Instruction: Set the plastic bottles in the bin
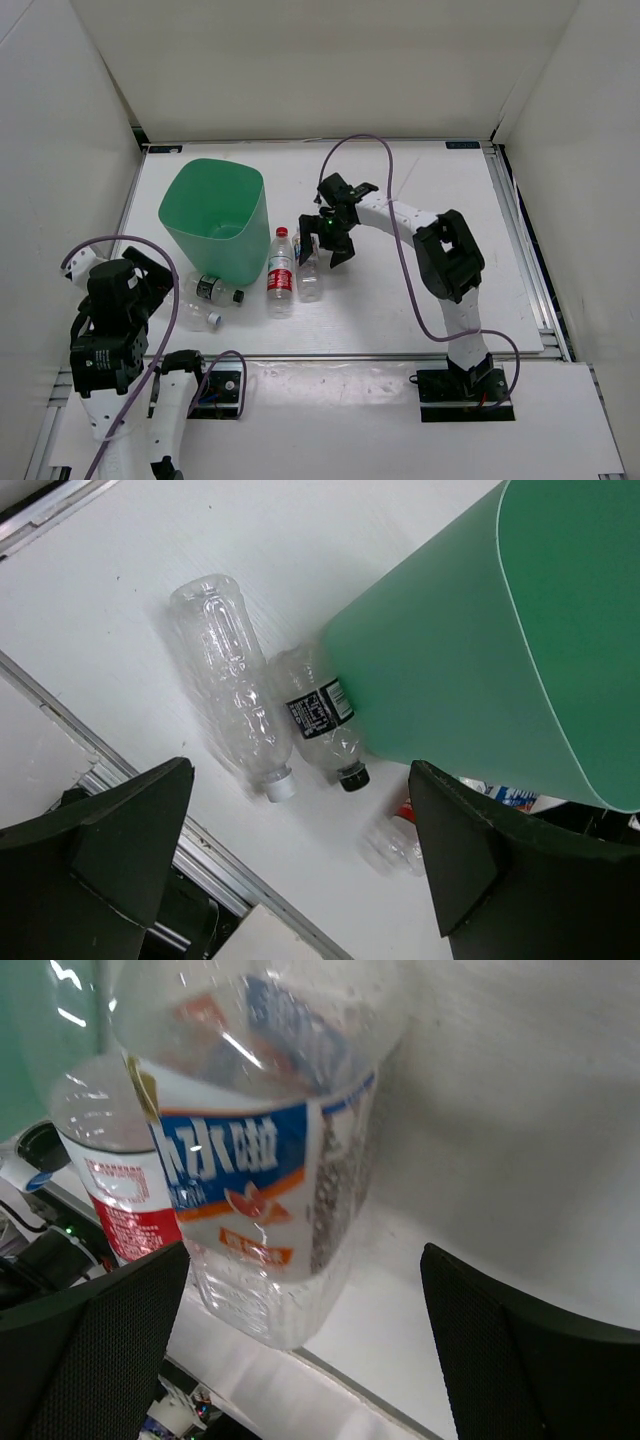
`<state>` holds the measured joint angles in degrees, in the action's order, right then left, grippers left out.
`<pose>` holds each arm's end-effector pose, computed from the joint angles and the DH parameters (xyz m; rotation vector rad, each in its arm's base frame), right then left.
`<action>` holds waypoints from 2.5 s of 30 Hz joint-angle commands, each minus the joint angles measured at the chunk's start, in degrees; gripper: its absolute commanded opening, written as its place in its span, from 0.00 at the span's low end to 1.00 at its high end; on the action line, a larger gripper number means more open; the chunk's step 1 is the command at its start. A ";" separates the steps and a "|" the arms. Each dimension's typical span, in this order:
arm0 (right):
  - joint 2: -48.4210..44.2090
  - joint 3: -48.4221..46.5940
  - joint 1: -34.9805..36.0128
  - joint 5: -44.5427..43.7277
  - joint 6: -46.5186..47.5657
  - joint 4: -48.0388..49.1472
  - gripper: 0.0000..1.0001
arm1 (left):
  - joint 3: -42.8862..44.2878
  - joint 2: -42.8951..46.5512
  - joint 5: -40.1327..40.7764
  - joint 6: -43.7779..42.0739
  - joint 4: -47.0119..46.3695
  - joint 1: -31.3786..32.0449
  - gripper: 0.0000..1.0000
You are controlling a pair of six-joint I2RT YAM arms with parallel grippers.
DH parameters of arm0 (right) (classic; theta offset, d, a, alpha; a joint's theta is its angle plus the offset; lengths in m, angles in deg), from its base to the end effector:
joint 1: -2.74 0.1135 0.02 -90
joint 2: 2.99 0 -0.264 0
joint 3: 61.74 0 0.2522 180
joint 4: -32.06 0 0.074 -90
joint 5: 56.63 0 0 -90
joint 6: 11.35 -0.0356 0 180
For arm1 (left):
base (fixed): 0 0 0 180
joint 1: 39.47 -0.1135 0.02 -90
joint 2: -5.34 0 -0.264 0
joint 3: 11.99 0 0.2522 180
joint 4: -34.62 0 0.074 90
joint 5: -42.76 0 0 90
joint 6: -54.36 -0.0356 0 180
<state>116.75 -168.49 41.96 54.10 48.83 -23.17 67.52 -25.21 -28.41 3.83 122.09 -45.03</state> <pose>0.3302 0.2858 0.1864 -0.3436 2.9180 0.7626 0.0412 0.0156 0.3709 -1.0023 1.9599 0.0395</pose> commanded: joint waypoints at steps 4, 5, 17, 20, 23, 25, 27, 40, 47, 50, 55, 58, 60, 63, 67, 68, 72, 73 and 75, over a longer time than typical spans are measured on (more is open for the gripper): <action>4.00 -5.00 0.50 2.82 -1.55 2.89 1.00 | -0.37 0.49 -2.13 -1.67 1.17 -0.24 1.00; 4.53 -5.88 0.50 2.82 -1.55 2.89 0.99 | 0.33 0.49 -2.13 -2.19 1.78 -0.24 1.00; -6.42 2.55 0.50 -1.38 -2.08 0.98 0.50 | 0.86 1.54 1.47 -0.97 2.40 -0.24 1.00; -15.83 2.47 -0.11 -3.15 -3.48 -1.15 0.46 | 0.34 2.68 2.70 0.96 2.40 -0.24 1.00; -23.58 -0.95 -0.11 -4.03 -5.76 -1.76 0.46 | -2.47 4.96 5.15 7.01 3.18 -0.24 1.00; -24.56 -8.67 -0.11 -5.26 -6.29 -1.77 0.46 | -4.58 7.16 5.69 11.49 3.72 -0.24 1.00; -23.60 -15.26 0.41 -5.26 -6.30 -1.77 0.43 | -6.77 8.39 4.03 12.04 2.41 -0.24 1.00; -3.30 -49.89 10.69 -10.44 2.92 5.77 0.44 | -11.09 -0.92 4.02 18.63 6.00 0.29 1.00; -1.54 -50.01 16.93 -18.36 10.31 12.73 0.48 | -11.62 -0.92 2.26 19.25 6.00 0.29 1.00; -2.14 -47.29 16.94 -18.36 10.93 12.73 0.78 | -12.23 -0.39 1.04 20.38 6.00 0.29 1.00; -7.05 -45.27 16.94 -22.03 11.72 10.10 1.00 | -13.28 0.74 0.33 22.32 6.00 0.29 1.00; -15.30 -39.32 15.19 -26.52 11.46 8.17 1.00 | -14.34 1.28 0.33 22.94 6.00 0.29 1.00; -18.56 -34.92 11.69 -29.07 4.22 4.75 1.00 | -14.87 1.89 -0.89 23.64 6.00 0.29 1.00; -25.86 -17.10 5.98 -25.76 -3.99 3.07 1.00 | -15.40 3.03 -0.90 24.26 6.00 0.29 1.00; -30.70 0.68 0.69 -13.21 -8.32 4.99 1.00 | -15.92 4.18 -1.42 25.40 6.00 0.29 1.00; -30.71 3.23 -0.19 -4.91 -8.32 7.17 1.00 | -16.44 4.70 -1.43 25.40 6.00 0.29 1.00; -28.08 10.54 -0.90 4.03 -8.32 13.07 1.00 | -16.98 5.32 -1.95 25.40 6.00 0.29 1.00; -25.12 10.55 -0.38 6.93 -9.10 13.08 1.00 | -16.98 5.32 -1.95 26.01 6.00 0.29 1.00; -22.01 9.94 0.32 8.96 -9.73 13.95 1.00 | -17.50 5.32 -2.66 26.02 6.00 0.29 1.00</action>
<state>92.93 -157.92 41.17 52.53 41.00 -14.63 50.80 -20.22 -29.98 29.05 125.96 -44.97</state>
